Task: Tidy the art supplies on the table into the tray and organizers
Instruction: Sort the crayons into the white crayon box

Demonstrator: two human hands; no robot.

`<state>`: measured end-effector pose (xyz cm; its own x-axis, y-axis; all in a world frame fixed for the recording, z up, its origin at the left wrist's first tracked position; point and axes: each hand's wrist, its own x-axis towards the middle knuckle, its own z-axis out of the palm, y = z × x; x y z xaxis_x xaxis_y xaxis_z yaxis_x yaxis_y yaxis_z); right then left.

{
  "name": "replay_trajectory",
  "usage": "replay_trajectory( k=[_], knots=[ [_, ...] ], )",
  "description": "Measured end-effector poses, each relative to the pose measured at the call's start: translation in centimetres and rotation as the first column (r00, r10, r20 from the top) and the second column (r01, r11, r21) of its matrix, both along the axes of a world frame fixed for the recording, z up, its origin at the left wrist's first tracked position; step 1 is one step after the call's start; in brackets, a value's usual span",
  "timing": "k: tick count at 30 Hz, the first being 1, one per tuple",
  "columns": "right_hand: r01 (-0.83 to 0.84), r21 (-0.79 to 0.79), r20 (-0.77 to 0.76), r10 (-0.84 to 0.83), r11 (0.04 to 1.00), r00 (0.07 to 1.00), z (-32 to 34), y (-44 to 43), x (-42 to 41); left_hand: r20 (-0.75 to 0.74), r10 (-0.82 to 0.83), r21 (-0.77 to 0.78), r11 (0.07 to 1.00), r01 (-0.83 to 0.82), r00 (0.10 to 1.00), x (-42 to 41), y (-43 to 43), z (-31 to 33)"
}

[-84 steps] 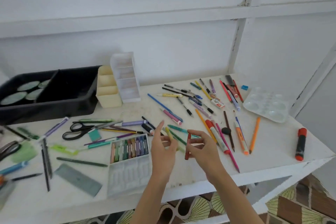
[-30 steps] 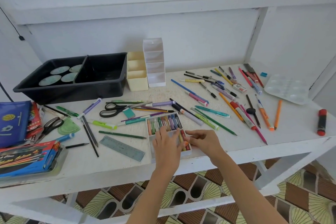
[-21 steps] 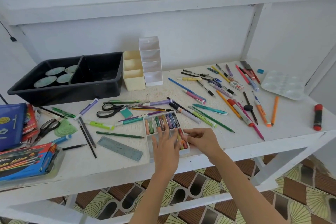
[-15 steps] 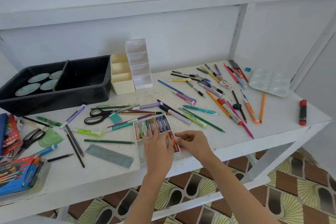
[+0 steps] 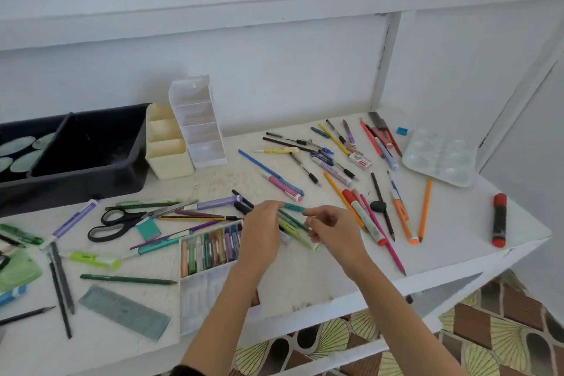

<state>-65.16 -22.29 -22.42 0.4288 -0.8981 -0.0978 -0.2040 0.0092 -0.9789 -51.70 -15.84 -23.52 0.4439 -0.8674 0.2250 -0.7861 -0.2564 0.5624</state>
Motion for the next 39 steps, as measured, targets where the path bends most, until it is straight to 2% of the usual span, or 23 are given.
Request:
replay_trajectory(
  k=[3,5,8,13,19,22,25,28,32,35,39],
  knots=[
    [-0.030,0.007,-0.010,0.030,1.000,0.999,0.2,-2.1,0.3,0.058,-0.068,0.184,0.981,0.057,0.996,0.9,-1.6,-0.4],
    [-0.060,0.004,-0.026,0.060,0.998,0.998,0.1,-3.1,0.3,-0.046,-0.041,0.265,0.963,0.052,0.998,1.3,-2.1,-0.3],
    [-0.098,0.028,-0.045,0.099,0.995,0.994,0.0,-4.4,0.5,-0.121,-0.022,0.281,0.958,0.056,0.992,1.8,-2.7,0.2],
    [-0.139,0.050,-0.035,0.141,0.989,0.989,-0.3,-5.8,1.2,-0.054,-0.056,0.290,0.954,0.069,0.997,2.5,-2.5,1.1],
    [-0.098,0.109,0.044,0.094,0.989,0.995,0.0,-8.1,0.5,-0.172,-0.023,0.183,0.982,0.055,0.985,2.1,-3.7,3.1],
    [-0.057,0.096,0.054,0.052,0.994,0.997,0.2,-10.4,-0.1,-0.276,0.062,0.036,0.998,-0.054,0.959,0.9,-5.7,3.4],
    [-0.021,0.040,0.023,0.020,0.999,1.000,0.3,-12.8,-0.2,-0.442,0.153,-0.054,0.979,-0.196,0.884,-0.6,-8.2,3.2],
    [-0.031,-0.118,-0.065,0.024,0.993,0.998,0.1,-15.5,0.0,-0.624,0.182,-0.087,0.951,-0.298,0.760,-2.2,-10.6,2.9],
    [-0.117,-0.336,-0.260,0.027,0.935,0.965,-1.1,-18.9,1.3,-0.736,0.181,-0.118,0.914,-0.387,0.653,-4.0,-12.7,2.3],
    [-0.212,-0.378,-0.385,0.055,0.901,0.921,-1.7,-20.6,2.6,-0.771,0.185,-0.114,0.901,-0.418,0.610,-4.7,-13.6,2.0],
    [-0.397,-0.450,-0.606,0.053,0.800,0.794,-2.0,-21.5,3.9,-0.828,0.211,-0.076,0.876,-0.476,0.520,-4.9,-14.2,2.0]
  ],
)
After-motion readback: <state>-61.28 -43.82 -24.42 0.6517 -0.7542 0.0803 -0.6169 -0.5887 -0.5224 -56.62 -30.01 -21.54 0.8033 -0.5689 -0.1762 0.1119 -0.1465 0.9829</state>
